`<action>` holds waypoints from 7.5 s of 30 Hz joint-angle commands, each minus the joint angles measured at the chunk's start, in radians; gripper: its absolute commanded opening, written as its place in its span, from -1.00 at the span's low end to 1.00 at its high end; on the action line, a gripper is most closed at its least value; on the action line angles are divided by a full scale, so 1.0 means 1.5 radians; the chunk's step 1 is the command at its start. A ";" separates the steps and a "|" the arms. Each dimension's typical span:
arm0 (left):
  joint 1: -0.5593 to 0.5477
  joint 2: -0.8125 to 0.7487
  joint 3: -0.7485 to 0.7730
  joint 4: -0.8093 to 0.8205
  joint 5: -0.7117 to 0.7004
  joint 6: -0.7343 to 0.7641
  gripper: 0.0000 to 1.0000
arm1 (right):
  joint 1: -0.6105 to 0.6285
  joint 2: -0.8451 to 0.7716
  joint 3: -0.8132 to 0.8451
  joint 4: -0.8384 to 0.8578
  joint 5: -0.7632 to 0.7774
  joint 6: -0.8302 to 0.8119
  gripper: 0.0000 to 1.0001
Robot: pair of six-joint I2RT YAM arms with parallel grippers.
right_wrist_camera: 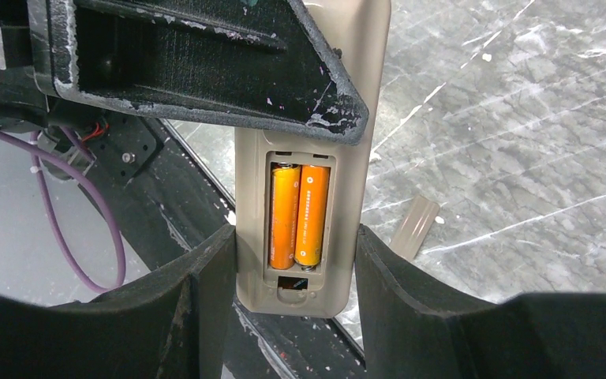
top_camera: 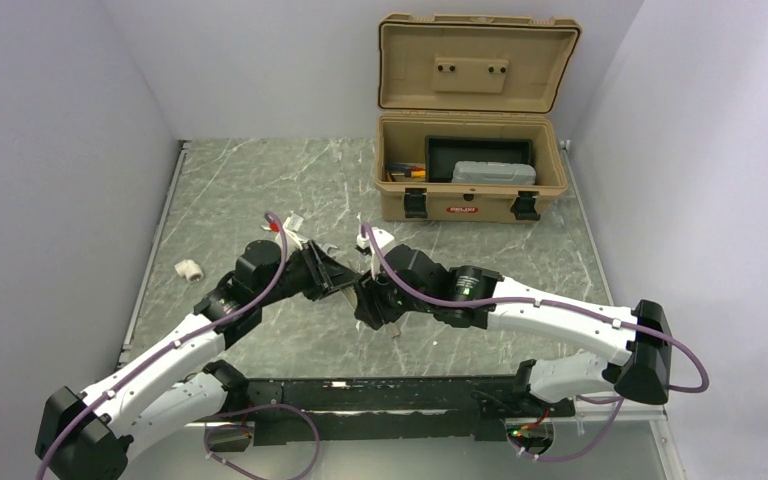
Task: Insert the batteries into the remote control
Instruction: Pick up the remote control from the center of the board, then pick up the battery cover at the center of the board, then load the battery cover into the remote control.
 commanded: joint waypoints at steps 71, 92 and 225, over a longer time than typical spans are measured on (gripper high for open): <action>0.136 -0.066 -0.092 -0.091 -0.014 0.052 -1.00 | -0.001 0.168 -0.218 0.130 0.137 0.112 -0.17; 0.139 -0.060 -0.091 -0.106 -0.026 0.040 -1.00 | 0.019 0.174 -0.207 0.093 0.194 0.137 -0.43; -0.142 0.082 -0.057 0.410 -0.125 -0.070 -1.00 | 0.014 -0.053 0.168 -0.310 0.053 -0.090 -0.57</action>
